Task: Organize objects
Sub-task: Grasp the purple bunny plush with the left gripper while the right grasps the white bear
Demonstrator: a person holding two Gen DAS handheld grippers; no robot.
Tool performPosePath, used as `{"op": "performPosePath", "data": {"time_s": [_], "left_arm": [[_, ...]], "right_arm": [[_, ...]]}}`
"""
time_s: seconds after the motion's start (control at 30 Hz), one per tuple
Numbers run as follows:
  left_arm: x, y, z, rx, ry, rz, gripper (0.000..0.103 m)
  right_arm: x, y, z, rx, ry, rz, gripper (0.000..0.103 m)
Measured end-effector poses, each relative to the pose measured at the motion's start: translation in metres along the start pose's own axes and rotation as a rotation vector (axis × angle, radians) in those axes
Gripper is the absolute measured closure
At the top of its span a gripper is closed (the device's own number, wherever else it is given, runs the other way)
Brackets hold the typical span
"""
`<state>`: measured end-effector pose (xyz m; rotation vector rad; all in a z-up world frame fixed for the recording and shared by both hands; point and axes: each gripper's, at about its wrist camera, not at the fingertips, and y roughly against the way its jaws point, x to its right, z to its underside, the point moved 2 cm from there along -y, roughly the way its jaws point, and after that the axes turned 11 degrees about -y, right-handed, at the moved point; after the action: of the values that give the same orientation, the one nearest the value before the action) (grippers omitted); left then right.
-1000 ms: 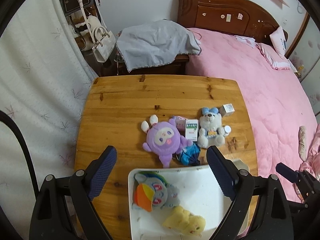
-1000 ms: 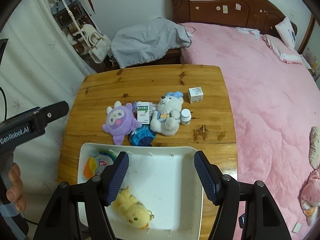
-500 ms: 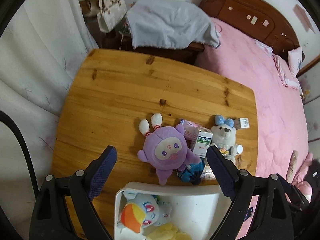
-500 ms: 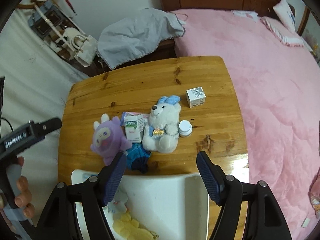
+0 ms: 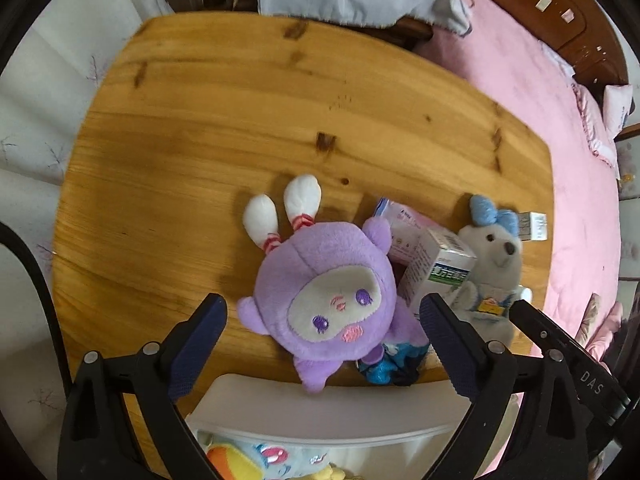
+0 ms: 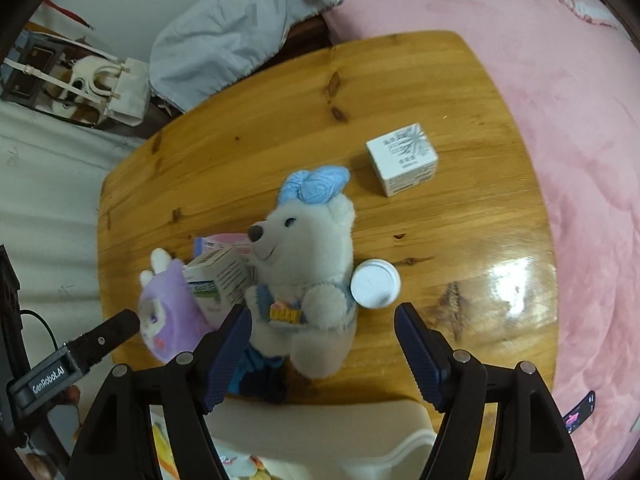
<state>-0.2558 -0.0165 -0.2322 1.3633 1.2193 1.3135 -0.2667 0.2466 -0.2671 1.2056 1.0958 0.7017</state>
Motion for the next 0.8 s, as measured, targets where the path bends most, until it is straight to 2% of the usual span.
{"op": "performPosePath", "data": {"time_s": [0.37, 0.5, 0.8], "left_arm": [[-0.005, -0.044, 0.001, -0.095, 0.065, 0.009, 0.004], [-0.012, -0.053, 0.004, -0.109, 0.107, 0.037, 0.003], [-0.024, -0.063, 0.013, -0.126, 0.16, 0.066, 0.003]], "right_arm": [[-0.002, -0.024, -0.011, -0.011, 0.012, 0.057, 0.025], [-0.004, -0.031, -0.011, -0.034, 0.019, 0.071, 0.022], [0.007, -0.038, -0.003, -0.138, -0.062, 0.011, 0.022]]}}
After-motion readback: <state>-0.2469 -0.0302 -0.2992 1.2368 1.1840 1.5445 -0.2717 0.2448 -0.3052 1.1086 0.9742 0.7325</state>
